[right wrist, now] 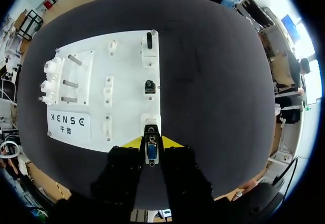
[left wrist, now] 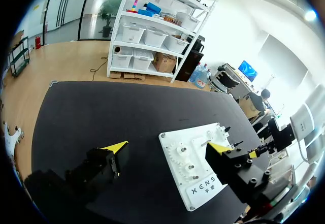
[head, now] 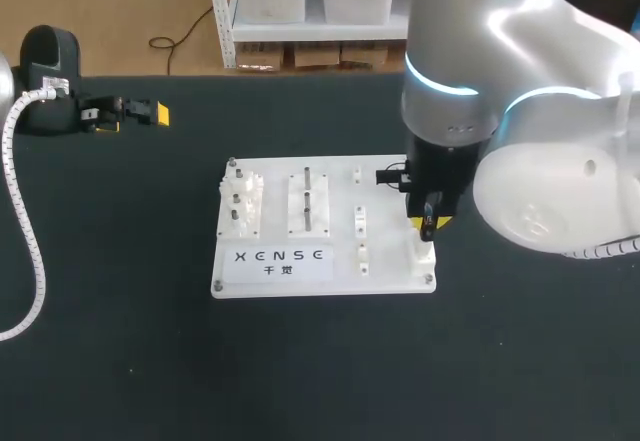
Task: Insert the USB connector, Ethernet cable, and multi-pin plug into their matching sockets one by one.
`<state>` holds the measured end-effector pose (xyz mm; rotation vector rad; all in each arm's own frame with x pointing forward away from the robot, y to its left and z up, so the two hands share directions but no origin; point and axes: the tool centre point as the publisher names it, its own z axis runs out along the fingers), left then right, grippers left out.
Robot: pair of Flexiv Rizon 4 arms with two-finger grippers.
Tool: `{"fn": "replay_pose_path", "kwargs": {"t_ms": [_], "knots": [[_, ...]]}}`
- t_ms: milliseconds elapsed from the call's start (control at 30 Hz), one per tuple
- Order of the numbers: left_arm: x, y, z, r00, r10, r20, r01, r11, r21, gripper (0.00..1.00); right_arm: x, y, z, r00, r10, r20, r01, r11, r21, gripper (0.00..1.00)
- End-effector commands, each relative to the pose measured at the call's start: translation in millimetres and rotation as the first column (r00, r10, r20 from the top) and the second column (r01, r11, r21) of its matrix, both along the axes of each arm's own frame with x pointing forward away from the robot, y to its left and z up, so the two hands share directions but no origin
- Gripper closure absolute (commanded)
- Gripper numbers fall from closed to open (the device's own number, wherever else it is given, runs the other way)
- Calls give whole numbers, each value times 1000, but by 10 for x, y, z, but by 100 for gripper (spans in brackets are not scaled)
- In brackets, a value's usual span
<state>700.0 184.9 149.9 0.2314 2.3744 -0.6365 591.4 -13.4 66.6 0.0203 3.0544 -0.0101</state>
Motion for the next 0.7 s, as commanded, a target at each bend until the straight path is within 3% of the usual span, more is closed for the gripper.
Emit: {"fn": "replay_pose_path", "kwargs": {"t_ms": [33, 700], "knots": [[0, 0, 0, 1000, 0, 0, 0, 1000, 0, 0, -11, -34, -13, 1000, -2, 7, 2, 1000, 1, 100], [0, 0, 0, 1000, 0, 0, 0, 1000, 0, 0, -19, 1, -62, 1000, 6, -8, -6, 1000, -15, 100]]}}
